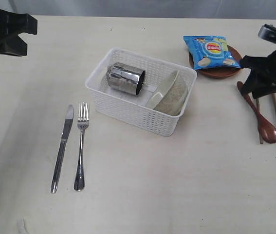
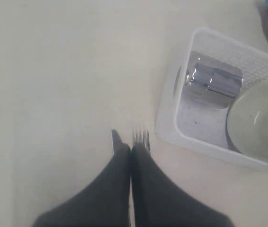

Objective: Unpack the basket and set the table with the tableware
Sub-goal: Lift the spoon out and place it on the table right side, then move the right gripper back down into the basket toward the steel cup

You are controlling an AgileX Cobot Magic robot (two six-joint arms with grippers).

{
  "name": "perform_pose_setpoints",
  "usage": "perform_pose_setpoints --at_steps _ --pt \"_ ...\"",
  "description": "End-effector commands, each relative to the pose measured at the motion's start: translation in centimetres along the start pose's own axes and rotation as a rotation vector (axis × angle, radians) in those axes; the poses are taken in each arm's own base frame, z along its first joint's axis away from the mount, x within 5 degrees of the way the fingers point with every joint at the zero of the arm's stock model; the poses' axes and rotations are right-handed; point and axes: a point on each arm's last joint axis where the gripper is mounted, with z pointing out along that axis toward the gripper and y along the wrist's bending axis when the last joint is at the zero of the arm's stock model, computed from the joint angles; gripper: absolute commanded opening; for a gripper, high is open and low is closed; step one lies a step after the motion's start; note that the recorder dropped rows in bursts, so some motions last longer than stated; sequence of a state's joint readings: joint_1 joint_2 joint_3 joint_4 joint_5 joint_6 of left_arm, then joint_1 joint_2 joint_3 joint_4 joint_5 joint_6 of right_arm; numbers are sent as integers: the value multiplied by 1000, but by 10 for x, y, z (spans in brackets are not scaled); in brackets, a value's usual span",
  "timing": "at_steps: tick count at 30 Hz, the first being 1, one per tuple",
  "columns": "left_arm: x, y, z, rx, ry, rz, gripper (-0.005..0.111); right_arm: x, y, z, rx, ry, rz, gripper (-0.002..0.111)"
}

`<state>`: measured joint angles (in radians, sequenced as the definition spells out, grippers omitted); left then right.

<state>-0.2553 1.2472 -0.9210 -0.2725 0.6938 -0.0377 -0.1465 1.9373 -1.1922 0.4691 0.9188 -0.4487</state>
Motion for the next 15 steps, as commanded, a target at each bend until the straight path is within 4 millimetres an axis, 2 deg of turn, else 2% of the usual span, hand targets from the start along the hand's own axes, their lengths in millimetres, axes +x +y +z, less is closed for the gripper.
perform_pose_setpoints --at_steps 1,3,6,12,15 --pt "1 1 1 0 1 -6 0 -9 21 -35 -86 -85 -11 34" --pt "1 1 1 0 1 -6 0 -12 34 -50 -159 -152 -39 34" --pt "2 1 1 0 3 -6 0 -13 68 -61 -276 -212 -132 34" --pt "2 1 1 0 5 -6 0 -6 155 -48 -334 -151 -343 34" --pt "2 1 1 0 7 -6 0 -2 191 -44 -325 -156 -373 34"
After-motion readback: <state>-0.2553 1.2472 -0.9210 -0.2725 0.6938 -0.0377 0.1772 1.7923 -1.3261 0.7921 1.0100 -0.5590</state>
